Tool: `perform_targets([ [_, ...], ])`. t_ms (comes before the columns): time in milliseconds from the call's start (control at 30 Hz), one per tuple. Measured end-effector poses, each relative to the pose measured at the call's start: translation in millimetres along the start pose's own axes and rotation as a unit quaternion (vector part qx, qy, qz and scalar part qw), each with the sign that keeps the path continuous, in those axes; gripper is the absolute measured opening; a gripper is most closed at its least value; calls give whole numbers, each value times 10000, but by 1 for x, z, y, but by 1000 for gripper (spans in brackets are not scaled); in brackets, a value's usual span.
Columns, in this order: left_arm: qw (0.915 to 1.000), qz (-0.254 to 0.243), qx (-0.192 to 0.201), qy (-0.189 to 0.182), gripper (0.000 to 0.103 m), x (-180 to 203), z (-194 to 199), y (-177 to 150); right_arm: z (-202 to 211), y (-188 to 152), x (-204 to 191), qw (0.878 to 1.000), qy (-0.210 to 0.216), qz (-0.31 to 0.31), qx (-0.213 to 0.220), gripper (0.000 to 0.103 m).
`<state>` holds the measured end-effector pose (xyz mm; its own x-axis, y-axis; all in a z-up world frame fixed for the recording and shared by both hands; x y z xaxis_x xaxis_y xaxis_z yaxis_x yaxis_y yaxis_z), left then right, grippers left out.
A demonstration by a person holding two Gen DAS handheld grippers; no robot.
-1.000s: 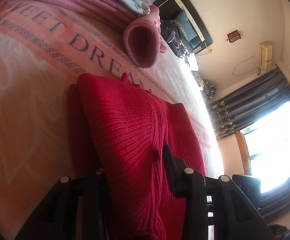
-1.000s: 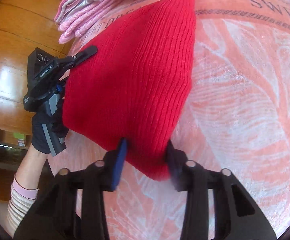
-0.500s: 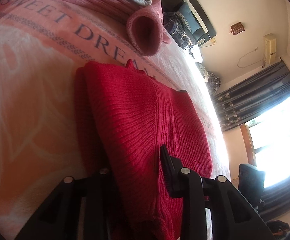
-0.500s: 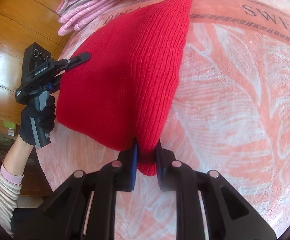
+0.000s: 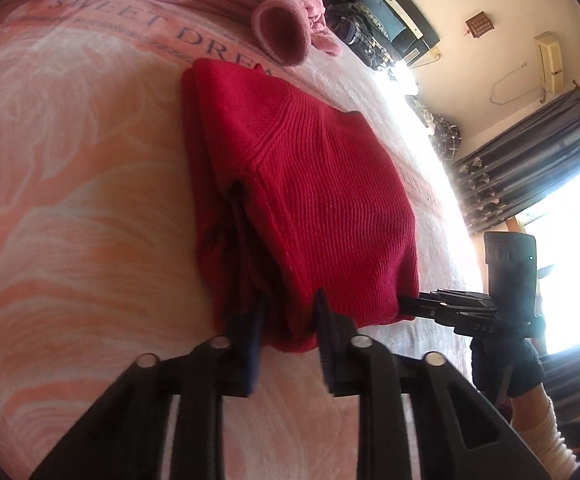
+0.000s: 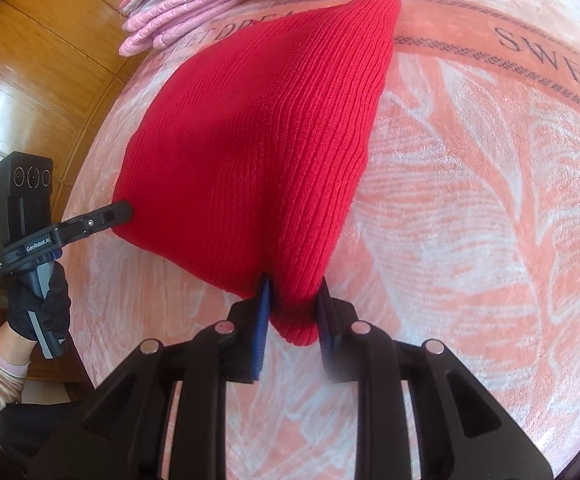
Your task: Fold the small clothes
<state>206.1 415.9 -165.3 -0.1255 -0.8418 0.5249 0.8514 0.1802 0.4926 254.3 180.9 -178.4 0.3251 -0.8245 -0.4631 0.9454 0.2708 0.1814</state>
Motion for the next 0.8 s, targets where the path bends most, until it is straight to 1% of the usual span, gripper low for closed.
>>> perform_targets([
  [100, 9996, -32, -117, 247, 6, -14, -1, -5, -1, 1, 2, 10000, 1, -4, -8, 22],
  [133, 9995, 30, -159, 255, 6, -20, -3, -9, -1, 1, 3, 10000, -2, 4, -15, 22],
  [200, 9996, 226, -131, 73, 6, -28, -7, -12, -1, 1, 4, 10000, -18, 11, -27, 22],
  [300, 9993, 328, -148, -117, 8, -27, -5, -9, -3, 1, 4, 10000, -28, 7, -36, 23],
  [367, 9983, 515, -115, -258, 14, -27, 2, -6, -2, 1, 4, 10000, 8, -13, -41, 25],
  [400, 9978, 590, -16, -306, 14, -27, 8, -2, -1, 1, 5, 10000, 51, -33, -28, 27],
  [433, 9975, 644, 78, -294, 18, -30, 14, 2, 1, 1, 5, 9999, 109, -57, -5, 29],
  [467, 9970, 705, 165, -257, 29, -33, 19, 8, 4, 2, 5, 9998, 171, -74, 24, 31],
  [533, 9953, 882, 368, -165, 44, -43, 28, 21, 8, 4, 4, 9997, 207, -67, 79, 33],
  [633, 9924, 1118, 462, -241, 48, -59, 24, 40, 10, 4, 2, 9997, 195, -32, 115, 34],
  [667, 9903, 1272, 401, -388, 49, -65, 18, 45, 10, 4, 2, 9997, 197, -42, 114, 34],
  [733, 9834, 1641, 322, -703, 49, -77, 5, 50, 9, 3, 2, 9997, 191, -56, 106, 34],
  [800, 9788, 1835, 285, -868, 49, -84, -7, 54, 9, 2, 4, 9997, 194, -70, 106, 34],
])
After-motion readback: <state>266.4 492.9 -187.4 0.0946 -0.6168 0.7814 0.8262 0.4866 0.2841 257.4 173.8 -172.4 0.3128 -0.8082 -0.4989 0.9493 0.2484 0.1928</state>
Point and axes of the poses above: each gripper's, at about its wrist camera, not at the fingertips, and z roughly against the way its jaws point, x to its right, y to its top, the point moved 5 cm from there along -z, roughly the way its jaws point, and after that the axes turned 11 degrees about -z, right-handed, at the moved point
